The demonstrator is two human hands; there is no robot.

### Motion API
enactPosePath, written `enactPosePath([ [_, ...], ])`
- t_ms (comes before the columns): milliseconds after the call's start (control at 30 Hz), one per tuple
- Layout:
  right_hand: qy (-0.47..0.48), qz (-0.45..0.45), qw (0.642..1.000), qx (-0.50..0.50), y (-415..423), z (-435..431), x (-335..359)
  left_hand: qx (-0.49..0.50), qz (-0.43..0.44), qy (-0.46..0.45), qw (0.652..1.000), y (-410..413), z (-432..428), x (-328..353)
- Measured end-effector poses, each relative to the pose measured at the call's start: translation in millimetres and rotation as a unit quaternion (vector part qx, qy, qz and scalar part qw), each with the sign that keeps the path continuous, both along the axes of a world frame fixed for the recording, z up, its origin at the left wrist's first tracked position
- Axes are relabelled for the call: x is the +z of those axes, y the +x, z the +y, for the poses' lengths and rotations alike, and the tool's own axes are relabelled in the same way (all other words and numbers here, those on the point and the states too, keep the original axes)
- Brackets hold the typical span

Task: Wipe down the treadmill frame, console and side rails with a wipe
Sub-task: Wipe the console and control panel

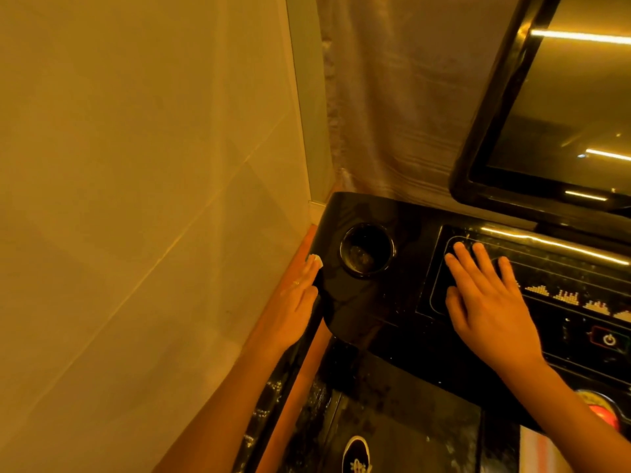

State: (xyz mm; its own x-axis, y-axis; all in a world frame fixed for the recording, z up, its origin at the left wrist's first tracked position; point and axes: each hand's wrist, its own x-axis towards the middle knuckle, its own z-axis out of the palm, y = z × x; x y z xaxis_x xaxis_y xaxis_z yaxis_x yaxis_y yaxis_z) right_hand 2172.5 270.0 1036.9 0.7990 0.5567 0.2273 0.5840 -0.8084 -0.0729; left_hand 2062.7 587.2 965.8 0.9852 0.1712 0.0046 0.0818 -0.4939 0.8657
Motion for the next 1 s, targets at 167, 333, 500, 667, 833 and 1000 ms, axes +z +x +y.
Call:
enactPosePath([
  [167,-0.008,-0.001,1.0,0.0,-1,0,1,0.043,0.012,-0.033,0.998,52,4,20],
  [333,-0.01,-0.003,1.0,-0.001,-1,0,1,0.049,0.021,-0.084,0.995,63,10,24],
  [500,-0.013,-0.005,1.0,0.001,-1,0,1,0.039,-0.021,-0.113,0.993,24,0,20],
  [667,-0.025,-0.01,1.0,-0.003,-1,1,1,0.026,-0.008,-0.086,0.996,52,9,15],
  [833,-0.03,-0.008,0.999,-0.006,-1,2,1,0.0,-0.018,-0.001,1.0,123,16,43],
  [1000,-0.029,-0.008,1.0,-0.005,-1,2,1,-0.017,-0.024,0.009,1.0,124,15,49],
])
